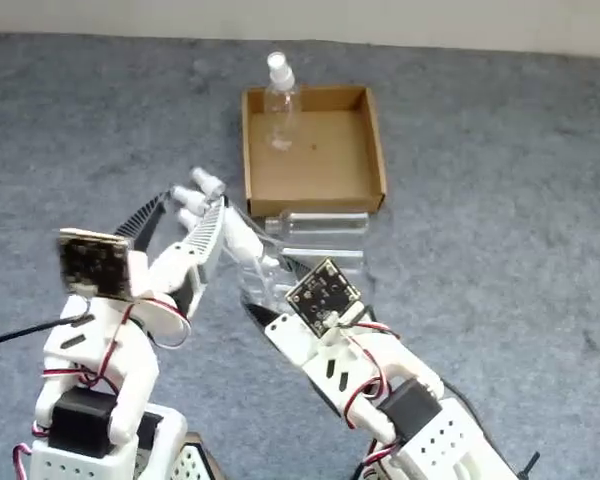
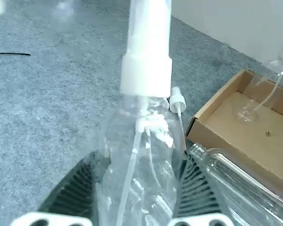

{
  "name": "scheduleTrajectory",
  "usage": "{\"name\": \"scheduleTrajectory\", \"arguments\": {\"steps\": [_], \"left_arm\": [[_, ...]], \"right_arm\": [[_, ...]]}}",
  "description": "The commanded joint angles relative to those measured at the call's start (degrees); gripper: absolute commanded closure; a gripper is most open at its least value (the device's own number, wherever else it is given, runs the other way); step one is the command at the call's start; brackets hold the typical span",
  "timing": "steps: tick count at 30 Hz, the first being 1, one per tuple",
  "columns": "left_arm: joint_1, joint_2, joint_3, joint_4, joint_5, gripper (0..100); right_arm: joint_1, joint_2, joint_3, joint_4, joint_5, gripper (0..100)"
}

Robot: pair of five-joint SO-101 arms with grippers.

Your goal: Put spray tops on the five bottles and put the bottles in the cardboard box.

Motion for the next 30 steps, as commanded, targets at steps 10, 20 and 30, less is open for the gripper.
{"name": "scheduleTrajectory", "arguments": {"steps": [10,20,30], "left_arm": [[-8.40,0.13,0.04,-1.76,2.02,82],[-8.40,0.13,3.47,-1.14,3.78,82],[4.26,0.13,5.76,-0.09,-6.15,82]], "right_arm": [[7.69,-1.10,-1.19,-0.04,-0.62,99.5],[14.73,12.26,-20.18,-0.04,-0.62,99.5],[15.78,46.02,-54.55,0.40,-0.62,99.5]]}}
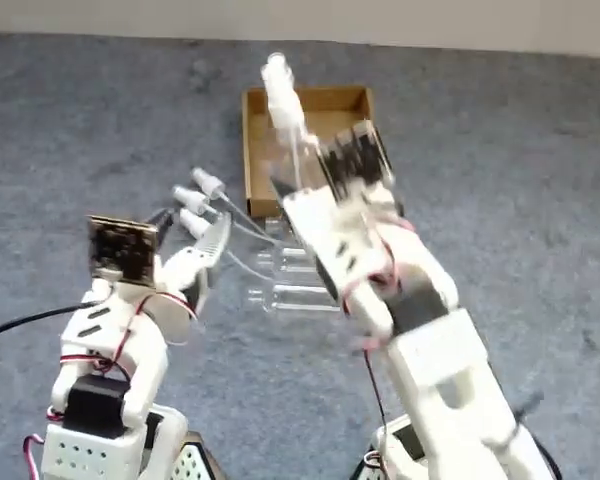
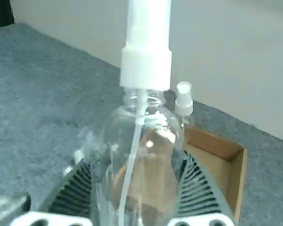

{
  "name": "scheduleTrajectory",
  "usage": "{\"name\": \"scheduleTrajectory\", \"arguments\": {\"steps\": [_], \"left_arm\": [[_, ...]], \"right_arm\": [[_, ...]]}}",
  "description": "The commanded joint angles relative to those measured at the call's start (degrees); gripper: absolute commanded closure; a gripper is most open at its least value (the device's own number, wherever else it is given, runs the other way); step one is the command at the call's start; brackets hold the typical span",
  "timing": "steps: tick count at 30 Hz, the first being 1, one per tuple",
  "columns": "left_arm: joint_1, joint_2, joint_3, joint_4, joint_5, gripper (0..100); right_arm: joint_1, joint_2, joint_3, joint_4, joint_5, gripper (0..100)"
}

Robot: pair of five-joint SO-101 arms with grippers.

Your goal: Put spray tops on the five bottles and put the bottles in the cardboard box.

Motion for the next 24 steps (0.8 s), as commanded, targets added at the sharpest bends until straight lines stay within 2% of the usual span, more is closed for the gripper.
{"name": "scheduleTrajectory", "arguments": {"steps": [1,3,6,8,14,18,24], "left_arm": [[4.70,-0.40,-0.22,1.85,-5.10,81],[5.85,-0.40,-0.48,4.84,-6.07,80],[7.52,-0.40,-0.40,8.09,-5.71,71],[7.96,-0.40,-0.48,8.44,-3.43,67],[7.69,-0.31,0.84,8.09,-2.81,67],[7.34,0.13,2.95,4.31,-2.81,67],[3.30,0.22,4.79,-0.09,-2.81,67]], "right_arm": [[-0.22,6.37,-12.09,1.01,-0.79,99.5],[-1.45,7.60,-12.70,3.38,-4.66,99.5],[-4.26,7.69,-12.70,6.02,-11.34,99.5],[-6.02,7.69,-12.70,7.34,-10.99,99.5],[-8.75,7.69,-12.88,12.97,-11.16,99.5],[-9.10,7.69,-13.05,18.33,-11.08,99.5],[-9.10,7.60,-13.14,22.73,-11.08,99.5]]}}
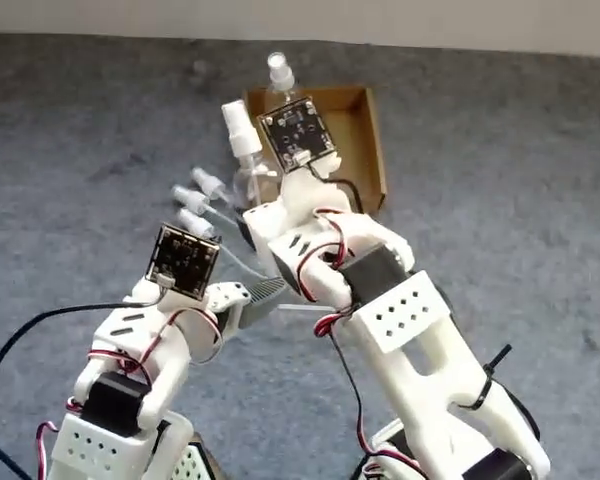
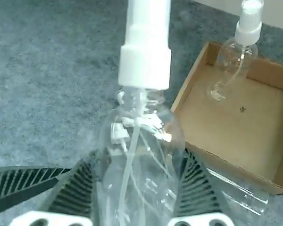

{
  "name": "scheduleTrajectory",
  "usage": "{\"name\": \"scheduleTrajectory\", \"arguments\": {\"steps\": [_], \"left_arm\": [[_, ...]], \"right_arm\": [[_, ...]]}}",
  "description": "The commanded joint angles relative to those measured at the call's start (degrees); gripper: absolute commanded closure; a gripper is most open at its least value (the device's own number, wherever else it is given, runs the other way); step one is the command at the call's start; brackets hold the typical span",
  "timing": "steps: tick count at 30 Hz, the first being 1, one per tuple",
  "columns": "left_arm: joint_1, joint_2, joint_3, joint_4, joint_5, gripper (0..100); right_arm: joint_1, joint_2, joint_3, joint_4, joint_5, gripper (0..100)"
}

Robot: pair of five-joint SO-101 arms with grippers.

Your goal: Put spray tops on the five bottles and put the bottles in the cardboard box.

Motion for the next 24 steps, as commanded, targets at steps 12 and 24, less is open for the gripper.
{"name": "scheduleTrajectory", "arguments": {"steps": [12,24], "left_arm": [[-2.95,0.13,2.15,-4.84,0.44,67],[-6.73,0.04,2.42,-4.75,0.44,67]], "right_arm": [[-0.40,-13.58,-1.45,4.26,-0.44,99.5],[-0.22,-14.81,1.36,7.96,4.75,99.5]]}}
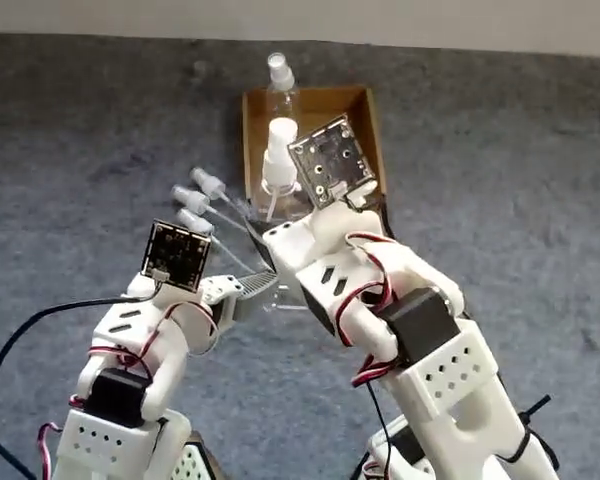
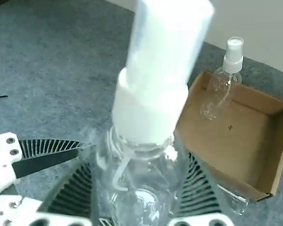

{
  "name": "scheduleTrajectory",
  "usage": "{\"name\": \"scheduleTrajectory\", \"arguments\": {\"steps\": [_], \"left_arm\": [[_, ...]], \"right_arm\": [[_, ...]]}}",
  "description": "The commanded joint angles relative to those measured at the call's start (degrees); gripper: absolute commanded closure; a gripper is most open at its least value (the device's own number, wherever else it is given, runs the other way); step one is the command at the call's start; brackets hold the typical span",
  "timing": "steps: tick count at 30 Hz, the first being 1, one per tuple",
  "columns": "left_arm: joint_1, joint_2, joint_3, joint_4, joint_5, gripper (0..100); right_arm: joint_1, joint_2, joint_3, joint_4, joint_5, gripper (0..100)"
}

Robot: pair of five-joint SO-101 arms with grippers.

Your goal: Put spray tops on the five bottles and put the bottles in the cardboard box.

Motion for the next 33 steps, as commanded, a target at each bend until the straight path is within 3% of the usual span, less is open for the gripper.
{"name": "scheduleTrajectory", "arguments": {"steps": [1,5,11,17,26,33], "left_arm": [[-3.47,-0.13,-0.22,-1.41,0.44,67],[-3.65,-0.57,1.98,-1.67,0.44,67],[-3.91,-0.57,3.74,-1.76,0.44,67],[-3.91,-0.57,4.53,-1.76,0.44,67],[-3.65,-0.22,4.62,-1.76,0.53,67],[-3.65,-0.22,4.62,-1.76,0.44,67]], "right_arm": [[-0.13,-0.31,-0.04,1.19,0.97,99.5],[2.42,-0.31,-0.13,0.92,0.97,99.5],[15.08,0.40,0.04,-8.84,3.87,99.5],[22.55,12.79,-0.57,-15.87,5.19,99.5],[25.71,33.36,-9.36,-30.99,4.92,99.5],[25.71,48.92,-25.36,-33.63,4.92,99.5]]}}
